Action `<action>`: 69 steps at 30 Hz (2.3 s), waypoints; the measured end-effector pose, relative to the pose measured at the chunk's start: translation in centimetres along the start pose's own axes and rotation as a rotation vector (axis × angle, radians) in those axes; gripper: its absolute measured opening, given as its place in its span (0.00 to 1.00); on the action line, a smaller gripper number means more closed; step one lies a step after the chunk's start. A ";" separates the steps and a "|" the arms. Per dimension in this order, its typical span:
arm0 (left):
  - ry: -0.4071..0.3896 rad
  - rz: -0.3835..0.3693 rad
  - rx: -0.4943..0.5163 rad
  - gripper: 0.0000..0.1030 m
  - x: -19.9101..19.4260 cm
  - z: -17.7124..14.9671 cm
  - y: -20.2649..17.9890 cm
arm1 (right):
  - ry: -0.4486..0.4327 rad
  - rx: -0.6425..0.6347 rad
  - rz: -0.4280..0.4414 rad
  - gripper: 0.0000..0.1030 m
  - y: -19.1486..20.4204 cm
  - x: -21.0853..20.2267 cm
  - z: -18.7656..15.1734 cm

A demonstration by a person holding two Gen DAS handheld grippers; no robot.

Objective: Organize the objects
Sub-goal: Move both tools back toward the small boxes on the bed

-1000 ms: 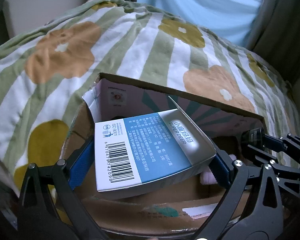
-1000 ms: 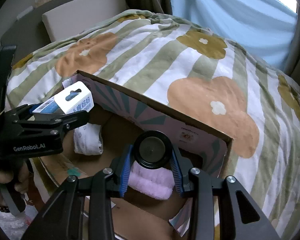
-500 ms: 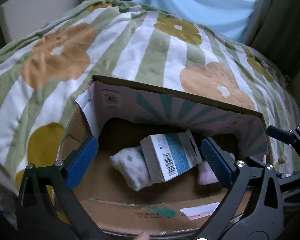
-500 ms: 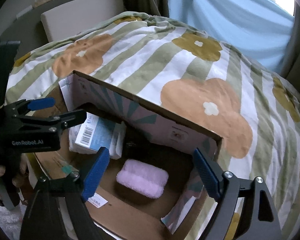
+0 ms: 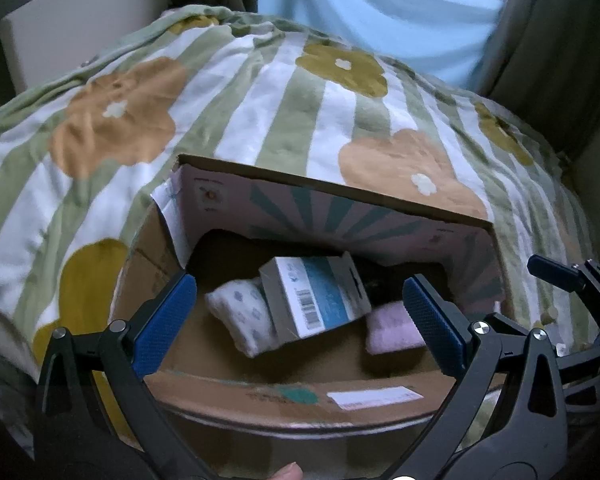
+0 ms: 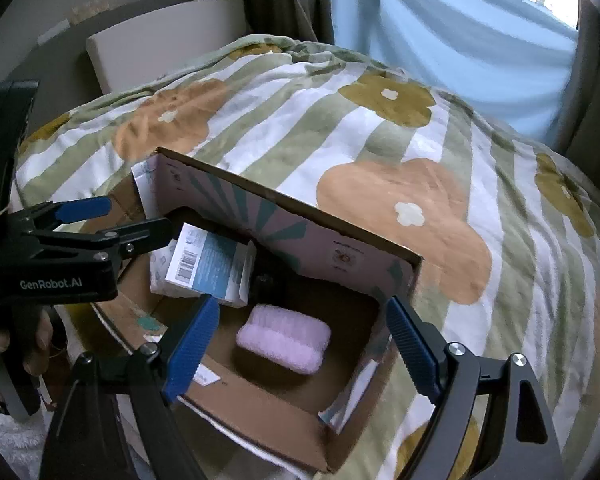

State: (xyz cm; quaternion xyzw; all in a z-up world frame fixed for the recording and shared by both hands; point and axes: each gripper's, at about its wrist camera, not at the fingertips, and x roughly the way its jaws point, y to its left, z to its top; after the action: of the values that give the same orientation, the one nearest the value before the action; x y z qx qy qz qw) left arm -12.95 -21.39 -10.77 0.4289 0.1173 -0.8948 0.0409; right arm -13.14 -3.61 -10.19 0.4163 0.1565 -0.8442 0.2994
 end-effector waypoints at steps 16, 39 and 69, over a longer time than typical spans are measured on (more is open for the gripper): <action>-0.096 -0.117 0.095 0.99 -7.6 -0.9 -8.6 | -0.127 0.073 -0.088 0.80 -5.8 -11.1 -2.9; -0.011 -0.330 0.450 0.99 -4.3 -9.7 -26.1 | -0.139 0.269 -0.194 0.80 -19.7 -19.3 -13.9; 0.155 -0.495 0.930 0.95 10.3 -17.5 -36.6 | 0.179 0.451 -0.131 0.72 -31.0 -3.7 -19.4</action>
State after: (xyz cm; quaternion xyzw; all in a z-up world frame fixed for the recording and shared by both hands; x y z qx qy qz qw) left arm -12.50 18.65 -22.98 0.4259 -0.1913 -0.8010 -0.3746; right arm -19.27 31.62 -18.51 0.5347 0.0167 -0.8350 0.1285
